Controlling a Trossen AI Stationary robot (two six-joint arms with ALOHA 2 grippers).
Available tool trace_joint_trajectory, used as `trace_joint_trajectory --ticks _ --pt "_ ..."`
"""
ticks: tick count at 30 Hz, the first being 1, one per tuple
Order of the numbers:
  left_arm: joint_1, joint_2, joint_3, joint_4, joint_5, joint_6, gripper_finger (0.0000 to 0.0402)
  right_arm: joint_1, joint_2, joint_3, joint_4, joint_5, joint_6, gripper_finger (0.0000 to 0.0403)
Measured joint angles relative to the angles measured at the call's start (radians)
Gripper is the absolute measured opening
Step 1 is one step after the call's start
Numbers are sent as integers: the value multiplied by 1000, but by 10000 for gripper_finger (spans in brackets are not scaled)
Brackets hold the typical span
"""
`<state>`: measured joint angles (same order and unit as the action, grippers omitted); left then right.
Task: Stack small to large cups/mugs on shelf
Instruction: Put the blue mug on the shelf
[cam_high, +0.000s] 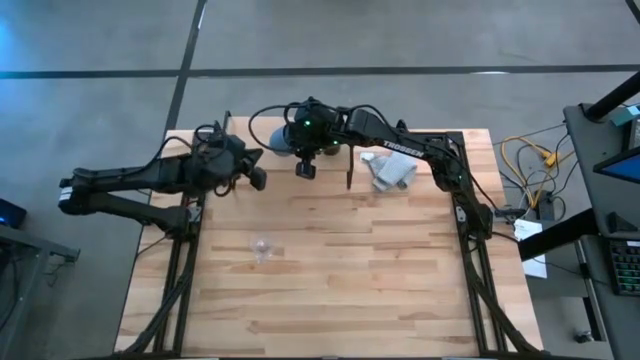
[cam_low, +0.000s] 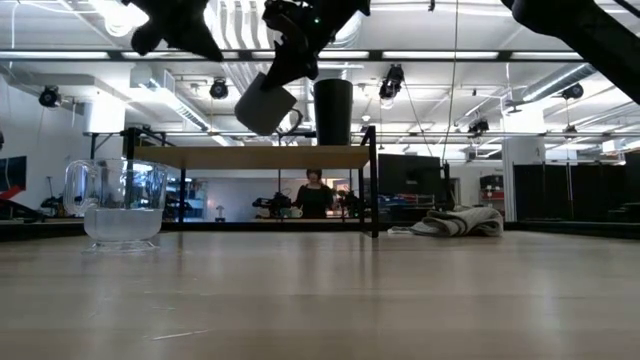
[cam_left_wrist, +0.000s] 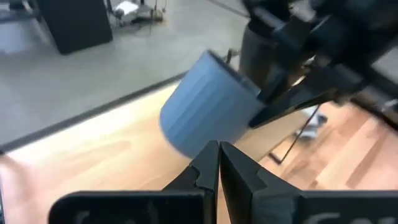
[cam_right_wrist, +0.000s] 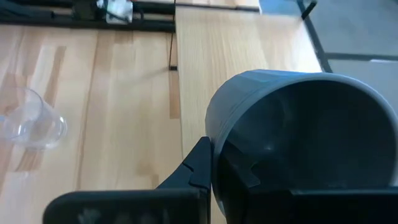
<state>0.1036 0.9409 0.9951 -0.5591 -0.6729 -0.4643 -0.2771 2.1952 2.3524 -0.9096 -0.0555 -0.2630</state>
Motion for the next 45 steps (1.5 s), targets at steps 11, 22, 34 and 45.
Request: trace_joint_trajectory --ticks 11,22,34,45 --pt "222 -4 -71 131 380 122 0 0 0 0 -23 0 0 8" --pt "444 39 -98 217 530 148 0 0 0 0 -38 -11 0 8" --pt "475 201 -200 461 683 51 0 -18 0 -1 -43 -52 -4 9" --pt "493 172 -199 440 673 61 0 -51 44 1 -1 -85 -65 9"
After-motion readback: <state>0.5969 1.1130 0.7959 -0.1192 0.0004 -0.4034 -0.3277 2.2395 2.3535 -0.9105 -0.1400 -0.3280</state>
